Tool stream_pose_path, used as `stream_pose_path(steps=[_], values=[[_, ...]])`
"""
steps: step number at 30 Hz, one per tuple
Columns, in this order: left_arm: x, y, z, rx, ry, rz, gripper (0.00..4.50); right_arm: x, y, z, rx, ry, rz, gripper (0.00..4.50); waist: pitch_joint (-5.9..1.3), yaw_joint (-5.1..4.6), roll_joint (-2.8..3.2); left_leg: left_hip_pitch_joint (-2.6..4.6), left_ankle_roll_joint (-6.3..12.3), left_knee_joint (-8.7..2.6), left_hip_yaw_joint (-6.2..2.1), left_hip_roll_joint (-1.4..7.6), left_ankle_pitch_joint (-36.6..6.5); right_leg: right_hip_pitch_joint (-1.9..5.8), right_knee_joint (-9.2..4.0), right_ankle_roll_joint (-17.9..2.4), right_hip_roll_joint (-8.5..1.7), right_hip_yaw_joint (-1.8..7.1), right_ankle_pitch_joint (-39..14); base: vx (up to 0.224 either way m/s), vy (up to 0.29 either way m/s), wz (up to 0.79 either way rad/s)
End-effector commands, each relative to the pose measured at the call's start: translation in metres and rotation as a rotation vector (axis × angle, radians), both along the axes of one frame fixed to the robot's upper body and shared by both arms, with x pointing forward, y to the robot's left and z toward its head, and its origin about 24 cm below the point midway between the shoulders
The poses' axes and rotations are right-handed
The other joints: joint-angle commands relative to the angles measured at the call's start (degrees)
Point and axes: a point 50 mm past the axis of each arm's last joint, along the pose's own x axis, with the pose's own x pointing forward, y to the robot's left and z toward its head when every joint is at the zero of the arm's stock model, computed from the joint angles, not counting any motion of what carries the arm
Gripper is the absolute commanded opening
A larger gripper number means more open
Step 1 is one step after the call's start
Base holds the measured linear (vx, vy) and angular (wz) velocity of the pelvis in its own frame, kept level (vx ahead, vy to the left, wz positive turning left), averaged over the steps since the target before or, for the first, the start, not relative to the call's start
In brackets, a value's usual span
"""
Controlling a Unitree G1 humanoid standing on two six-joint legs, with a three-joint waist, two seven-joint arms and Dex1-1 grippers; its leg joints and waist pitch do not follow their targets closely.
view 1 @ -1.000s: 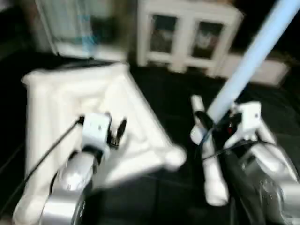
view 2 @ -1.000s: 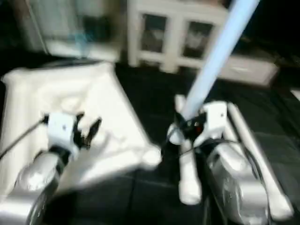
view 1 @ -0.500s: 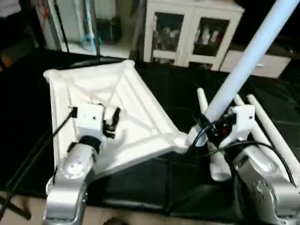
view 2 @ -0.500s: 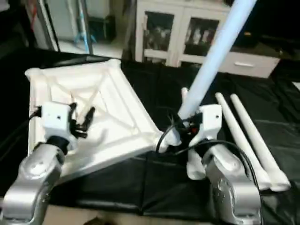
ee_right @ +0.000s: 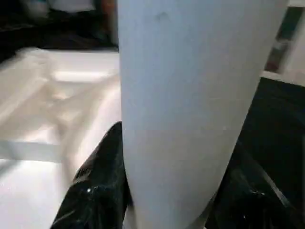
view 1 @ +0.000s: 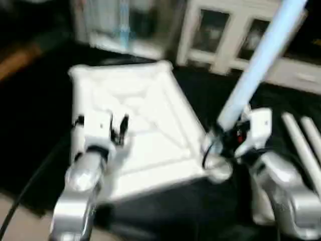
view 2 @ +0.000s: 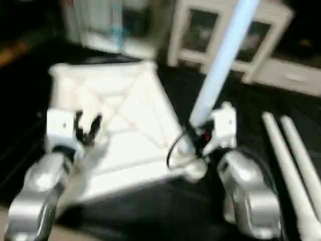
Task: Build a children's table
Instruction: Insert table leg to table base
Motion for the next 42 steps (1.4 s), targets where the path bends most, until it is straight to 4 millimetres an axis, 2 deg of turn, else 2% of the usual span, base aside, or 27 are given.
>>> stream_pose_path(steps=[1, 2, 3, 4, 5, 6, 9, 11, 12, 13, 14, 15, 16, 17, 18, 19, 24, 32, 33, 35, 36, 37, 38, 39, 40, 41, 42], values=[[-0.001, 0.007, 0.001, 0.012, -0.018, 0.038, 2.78, 0.004, 0.005, 0.010, 0.002, -0.048, 0.019, 1.82, -3.19, 2.74, -0.18, -5.00, -0.05, -1.32, -3.19, 4.91, 14.93, 10.22, -4.59, -24.76, -9.96, 7.13, 45.21, 0.067, 0.016, 0.04], [-0.001, 0.007, 0.001, 0.012, -0.019, 0.039, 2.78, 0.004, 0.005, 0.010, 0.002, -0.048, 0.020, 1.82, -3.11, 2.58, -0.03, -5.20, -1.66, -2.45, -3.38, 5.24, 16.21, 9.99, -4.39, -25.55, -8.37, 5.52, 49.89, 0.056, 0.009, -0.01], [-0.002, 0.007, 0.001, 0.006, -0.020, 0.044, 2.78, 0.004, 0.006, 0.010, 0.002, -0.047, 0.025, 1.82, -2.51, 2.03, 1.99, -4.64, -3.39, -6.71, -2.55, 5.74, 19.38, 7.87, -4.67, -24.06, -3.17, 1.24, 42.04, -0.098, -0.013, -0.02], [-0.002, 0.008, 0.001, 0.014, -0.023, 0.054, 2.78, 0.005, 0.007, 0.010, 0.002, -0.045, 0.034, 1.82, -2.25, 0.25, 3.74, -4.45, -3.23, -9.44, -1.89, 7.13, 22.65, 6.51, -3.36, -19.91, 1.82, -1.66, 22.67, -0.104, 0.008, -0.01], [-0.002, 0.008, 0.002, 0.017, -0.028, 0.059, 2.78, 0.005, 0.009, 0.010, 0.003, -0.043, 0.040, 1.82, -2.74, -0.33, 4.79, -3.09, -3.67, -9.62, -2.93, 9.28, 23.97, 5.48, -2.69, -17.30, 2.30, -2.69, 13.19, -0.094, 0.014, 0.04], [-0.002, 0.007, 0.002, 0.020, -0.030, 0.059, 2.78, 0.005, 0.009, 0.009, 0.004, -0.042, 0.045, 1.82, -2.72, -0.74, 4.31, -1.30, -0.74, -10.53, -4.71, 12.65, 24.60, 4.00, -2.59, -12.80, 1.63, -3.67, 0.23, 0.000, 0.000, 0.00], [-0.001, 0.007, 0.002, 0.032, -0.029, 0.056, 2.78, 0.007, 0.010, 0.009, 0.003, -0.041, 0.048, 1.82, -1.99, -0.83, 5.13, -1.05, 9.68, -13.95, -5.73, 18.22, 16.36, 2.03, 0.75, -7.67, 1.06, -5.76, -10.35, -0.022, -0.036, 0.28], [0.000, 0.006, 0.000, 0.019, -0.018, 0.060, 2.78, 0.009, 0.010, 0.008, 0.001, -0.041, 0.047, 1.82, -2.49, -0.72, 4.09, 0.62, 18.03, -12.70, -5.34, 18.39, 19.14, 0.68, 1.80, -11.11, -0.36, -5.04, -8.96, 0.010, -0.155, 0.23], [0.002, 0.005, -0.001, 0.028, -0.011, 0.055, 2.78, 0.011, 0.009, 0.009, 0.000, -0.043, 0.046, 1.82, -2.97, -0.76, 2.41, -0.93, 22.63, -10.11, -2.80, 14.52, 20.57, 2.58, -1.06, -17.78, -2.45, -3.12, -2.27, 0.001, -0.173, 0.02], [0.002, 0.005, -0.001, 0.028, -0.011, 0.055, 2.78, 0.011, 0.009, 0.009, 0.000, -0.043, 0.046, 1.82, -4.15, 1.19, -0.99, -6.47, 18.86, -1.05, 2.51, 3.02, 10.72, 7.80, -6.80, -22.13, -3.61, 0.72, 0.09, -0.034, -0.152, 0.00], [0.002, 0.005, -0.001, 0.031, -0.011, 0.053, 2.78, 0.012, 0.009, 0.009, -0.001, -0.044, 0.044, 1.82, -4.19, 2.87, -1.32, -6.92, 13.23, 0.04, 2.33, 2.91, 5.03, 9.12, -7.82, -21.91, -5.74, 1.92, -2.18, -0.034, -0.152, 0.00], [0.005, 0.004, -0.002, 0.041, -0.007, 0.053, 2.78, 0.014, 0.007, 0.009, -0.003, -0.047, 0.038, 1.82, -2.74, 2.82, -0.48, -7.12, 2.96, -1.88, 1.61, 3.95, 7.81, 8.32, -7.59, -16.09, -5.74, 0.37, -3.77, -0.054, -0.141, 0.00], [0.005, 0.005, -0.003, 0.043, -0.005, 0.054, 2.78, 0.015, 0.007, 0.008, -0.004, -0.047, 0.037, 1.82, -1.83, 2.94, 0.06, -5.59, -1.05, -4.57, 1.36, 4.99, 7.93, 7.05, -8.89, -7.52, -5.02, -0.34, -14.14, -0.072, -0.119, -0.05], [0.006, 0.005, -0.004, 0.041, 0.004, 0.052, 2.78, 0.017, 0.007, 0.008, -0.006, -0.044, 0.035, 1.82, -1.57, 2.83, 0.89, -5.09, -1.00, -6.17, 1.06, 6.14, 6.73, 7.00, -9.28, -5.20, -5.10, -0.56, -19.69, -0.072, -0.119, -0.05], [0.006, 0.006, -0.004, 0.042, 0.006, 0.052, 2.78, 0.018, 0.008, 0.008, -0.007, -0.042, 0.036, 1.82, -1.78, 2.03, 1.87, -6.13, -1.36, -8.95, 0.29, 7.63, 5.48, 7.94, -8.45, -0.33, -2.65, -2.18, -25.14, -0.080, -0.089, -0.06], [0.007, 0.006, -0.005, 0.039, 0.010, 0.048, 2.78, 0.018, 0.010, 0.008, -0.009, -0.040, 0.045, 1.82, -1.92, 1.85, 2.35, -4.13, -1.19, -9.99, 0.34, 9.33, 0.75, 6.61, -9.10, 1.01, -2.15, -3.05, -26.43, -0.075, -0.059, -0.04], [0.007, 0.004, -0.003, 0.039, 0.002, -0.015, 2.78, 0.023, 0.011, 0.009, -0.013, -0.049, 0.084, 1.82, -1.37, 0.97, 3.60, -3.63, -3.27, -11.42, 0.63, 10.50, -7.26, 6.17, -9.68, -2.52, -2.10, -3.68, -28.07, -0.027, -0.016, 0.00], [0.008, 0.012, -0.001, 0.073, -0.026, 0.025, 2.78, 0.023, 0.007, 0.009, -0.009, -0.067, 0.025, 1.82, -1.61, 0.97, 4.39, -3.88, -4.07, -11.79, 0.84, 11.19, -3.30, 6.65, -8.32, -7.47, -2.23, -3.18, -18.45, 0.000, 0.000, 0.00], [0.009, 0.012, -0.001, 0.070, -0.029, 0.028, 2.78, 0.022, 0.008, 0.009, -0.008, -0.069, 0.021, 1.82, -1.84, 0.51, 5.05, -3.09, -4.72, -12.28, -0.06, 12.71, -2.61, 6.52, -8.18, -7.29, -0.88, -4.18, -14.56, 0.000, 0.000, 0.00], [0.011, 0.011, 0.002, 0.074, -0.034, 0.023, 2.78, 0.019, 0.009, 0.010, 0.019, -0.073, -0.010, 1.82, -2.27, -0.34, 6.17, -1.66, -1.43, -14.41, -3.39, 18.80, 2.99, 5.64, -4.48, -8.26, -0.43, -5.65, -6.33, 0.000, 0.000, 0.00], [0.011, 0.011, 0.002, 0.072, -0.035, 0.020, 2.78, 0.017, 0.010, 0.010, 0.026, -0.073, -0.015, 1.82, -2.62, -0.49, 6.74, -0.37, 2.69, -15.18, -4.66, 21.65, 8.36, 3.71, -1.16, -8.84, -0.50, -6.02, -6.32, 0.052, -0.082, 0.12], [0.012, 0.011, 0.003, 0.074, -0.034, 0.018, 2.78, 0.016, 0.011, 0.010, 0.031, -0.072, -0.017, 1.82, -2.84, -0.73, 6.23, 0.16, 7.22, -15.00, -4.60, 22.40, 14.06, 2.10, 0.87, -10.14, -0.60, -5.88, -5.69, 0.059, -0.130, 0.12], [0.011, 0.011, 0.003, 0.076, -0.033, 0.016, 2.78, 0.015, 0.011, 0.010, 0.033, -0.073, -0.017, 1.82, -2.81, -0.63, 6.10, 0.05, 10.10, -14.54, -4.10, 21.84, 16.41, 1.70, 1.33, -11.45, -0.77, -5.64, -4.69, 0.059, -0.130, 0.12], [0.011, 0.011, 0.003, 0.078, -0.032, 0.014, 2.78, 0.013, 0.013, 0.009, 0.033, -0.071, -0.016, 1.82, -3.11, -0.62, 5.09, -0.81, 16.01, -12.96, -2.45, 19.39, 17.81, 2.16, 0.36, -17.62, -1.81, -4.81, 0.02, 0.051, -0.184, 0.04], [0.011, 0.011, 0.002, 0.079, -0.032, 0.014, 2.78, 0.012, 0.013, 0.008, 0.034, -0.070, -0.016, 1.82, -3.28, -0.24, 3.20, -3.83, 18.15, -8.77, 1.54, 11.55, 12.69, 4.20, -3.70, -28.50, -1.71, -4.09, 6.35, 0.028, -0.214, 0.02], [0.011, 0.012, 0.002, 0.078, -0.032, 0.014, 2.78, 0.010, 0.015, 0.007, 0.034, -0.066, -0.013, 1.82, -3.87, 0.42, 1.14, -6.76, 16.07, -1.40, 4.58, 3.86, 3.84, 6.74, -7.23, -31.95, -0.60, -2.41, 7.40, 0.028, -0.214, 0.02], [0.011, 0.012, 0.002, 0.077, -0.031, 0.015, 2.78, 0.009, 0.016, 0.006, 0.036, -0.062, -0.011, 1.82, -3.94, 1.73, 1.58, -7.52, 8.36, 4.25, 4.49, 2.67, -3.53, 7.58, -8.75, -32.06, -2.99, -2.01, 1.54, 0.007, -0.202, -0.03]])
